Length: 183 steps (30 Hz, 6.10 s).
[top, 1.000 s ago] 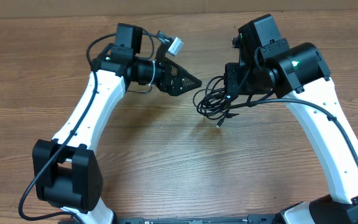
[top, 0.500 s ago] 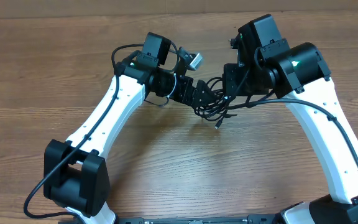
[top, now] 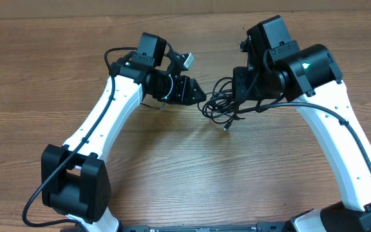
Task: Untangle cables
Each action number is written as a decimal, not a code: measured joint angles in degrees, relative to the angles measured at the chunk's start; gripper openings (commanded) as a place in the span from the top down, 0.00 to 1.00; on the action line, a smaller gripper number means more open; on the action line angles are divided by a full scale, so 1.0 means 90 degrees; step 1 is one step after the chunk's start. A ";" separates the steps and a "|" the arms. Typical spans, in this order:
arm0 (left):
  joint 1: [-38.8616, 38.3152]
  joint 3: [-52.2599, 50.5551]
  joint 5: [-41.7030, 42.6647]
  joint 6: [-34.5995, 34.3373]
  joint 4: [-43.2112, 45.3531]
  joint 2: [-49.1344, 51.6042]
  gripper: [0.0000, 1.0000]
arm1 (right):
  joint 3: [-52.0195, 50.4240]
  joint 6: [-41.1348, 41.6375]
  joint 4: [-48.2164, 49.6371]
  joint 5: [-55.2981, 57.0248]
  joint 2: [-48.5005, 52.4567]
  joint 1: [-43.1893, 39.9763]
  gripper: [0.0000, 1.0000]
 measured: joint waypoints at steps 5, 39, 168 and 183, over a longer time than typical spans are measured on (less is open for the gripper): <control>-0.0068 0.0000 0.0002 -0.0002 -0.0061 0.0000 0.96 | 0.0000 -0.0002 -0.0002 0.0005 -0.0005 0.0000 0.96; 0.0114 0.0114 0.2958 -0.0216 0.1331 0.0005 0.96 | 0.0000 0.0952 -0.1081 0.2249 -0.0010 -0.0039 0.96; 0.0367 0.3011 -0.1831 0.1217 -0.2798 0.0027 0.00 | -0.2470 -0.0937 0.2297 -0.0901 0.0634 -0.2210 0.96; -0.0017 0.3011 -0.0262 0.2688 -0.2684 0.0027 0.00 | 0.1263 -0.0806 -0.0607 -0.0806 -0.0044 -0.2210 0.96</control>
